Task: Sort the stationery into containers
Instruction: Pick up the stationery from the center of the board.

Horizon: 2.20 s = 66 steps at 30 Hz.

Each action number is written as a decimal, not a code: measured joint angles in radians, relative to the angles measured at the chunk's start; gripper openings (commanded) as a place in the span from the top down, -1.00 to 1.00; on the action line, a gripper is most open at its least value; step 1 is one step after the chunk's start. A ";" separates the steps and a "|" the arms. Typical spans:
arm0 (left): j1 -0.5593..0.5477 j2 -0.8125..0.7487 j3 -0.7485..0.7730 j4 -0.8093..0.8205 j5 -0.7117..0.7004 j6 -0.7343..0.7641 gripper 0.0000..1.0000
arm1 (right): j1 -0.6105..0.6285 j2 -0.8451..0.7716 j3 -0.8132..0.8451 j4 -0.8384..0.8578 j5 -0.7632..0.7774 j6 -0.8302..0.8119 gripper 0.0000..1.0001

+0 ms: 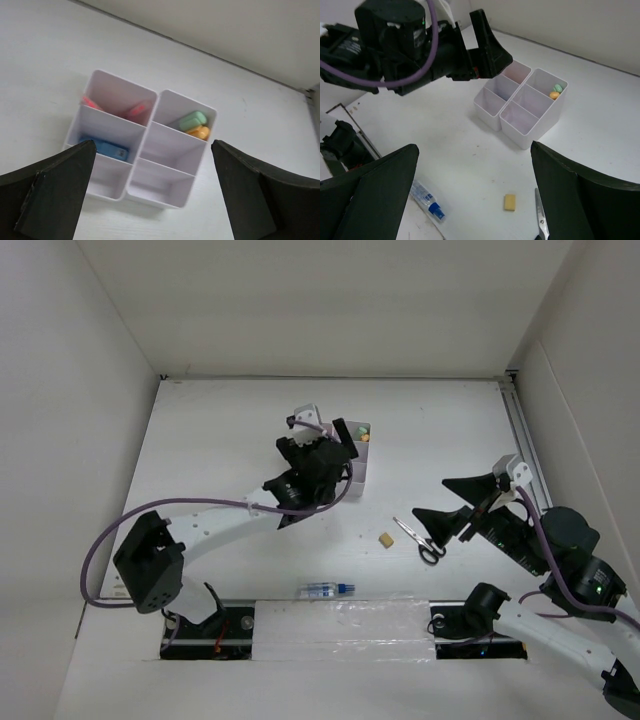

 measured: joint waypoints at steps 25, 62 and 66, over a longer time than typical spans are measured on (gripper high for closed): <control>-0.269 -0.179 0.068 -0.978 0.157 -0.770 -1.00 | 0.000 0.178 -0.085 -0.033 0.233 0.240 -0.98; -0.216 -0.481 -0.121 -1.035 0.036 -0.631 -1.00 | -0.146 0.737 -0.411 0.248 0.108 0.509 -0.75; -0.216 -0.478 -0.122 -1.019 0.035 -0.615 -1.00 | -0.145 0.781 -0.410 0.276 0.077 0.473 -0.67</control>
